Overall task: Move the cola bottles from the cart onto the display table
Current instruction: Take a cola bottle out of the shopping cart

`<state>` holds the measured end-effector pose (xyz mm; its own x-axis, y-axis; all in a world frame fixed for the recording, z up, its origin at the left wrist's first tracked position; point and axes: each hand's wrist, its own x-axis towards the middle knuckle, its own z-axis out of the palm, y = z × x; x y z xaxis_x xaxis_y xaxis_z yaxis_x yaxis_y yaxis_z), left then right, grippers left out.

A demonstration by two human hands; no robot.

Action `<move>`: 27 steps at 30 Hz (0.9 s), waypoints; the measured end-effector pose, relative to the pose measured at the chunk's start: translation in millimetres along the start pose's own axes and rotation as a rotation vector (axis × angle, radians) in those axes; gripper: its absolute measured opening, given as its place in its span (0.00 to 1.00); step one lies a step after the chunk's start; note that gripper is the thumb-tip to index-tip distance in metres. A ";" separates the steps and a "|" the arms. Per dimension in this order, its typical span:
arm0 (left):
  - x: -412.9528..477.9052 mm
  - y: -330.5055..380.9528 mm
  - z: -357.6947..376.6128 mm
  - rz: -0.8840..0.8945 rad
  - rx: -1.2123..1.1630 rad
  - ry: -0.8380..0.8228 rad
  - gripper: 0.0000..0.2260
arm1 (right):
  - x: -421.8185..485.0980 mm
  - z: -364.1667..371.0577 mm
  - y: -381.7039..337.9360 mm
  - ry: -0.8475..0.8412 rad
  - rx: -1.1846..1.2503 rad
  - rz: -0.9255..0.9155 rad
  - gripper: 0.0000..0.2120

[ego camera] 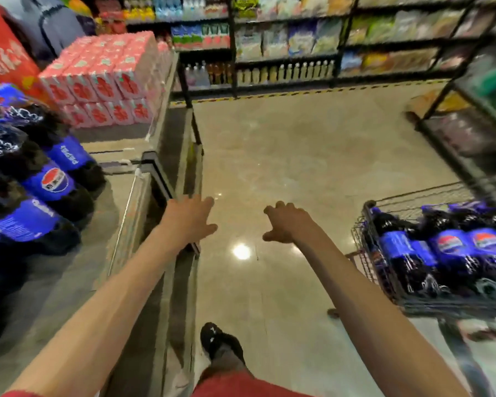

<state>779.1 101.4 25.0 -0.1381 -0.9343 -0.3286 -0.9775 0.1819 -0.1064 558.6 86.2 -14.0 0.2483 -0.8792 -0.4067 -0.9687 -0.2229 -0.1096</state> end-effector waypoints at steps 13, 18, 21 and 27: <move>47.1 250.8 -31.2 0.488 0.179 0.045 0.27 | -159.1 52.3 192.0 0.031 0.252 0.501 0.28; 62.8 344.5 -32.3 0.643 0.201 0.052 0.26 | -199.5 66.3 256.7 0.012 0.313 0.634 0.27; 70.5 398.3 -34.4 0.716 0.171 0.042 0.24 | -218.0 71.6 297.3 -0.004 0.339 0.685 0.26; 96.5 485.7 -44.8 0.806 0.191 0.009 0.23 | -239.1 80.5 379.0 -0.028 0.346 0.741 0.27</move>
<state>283.9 86.0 -16.4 -0.7874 -0.4970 -0.3647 -0.5340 0.8455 0.0007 132.5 245.8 -31.3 -0.4511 -0.7354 -0.5056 -0.8261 0.5584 -0.0752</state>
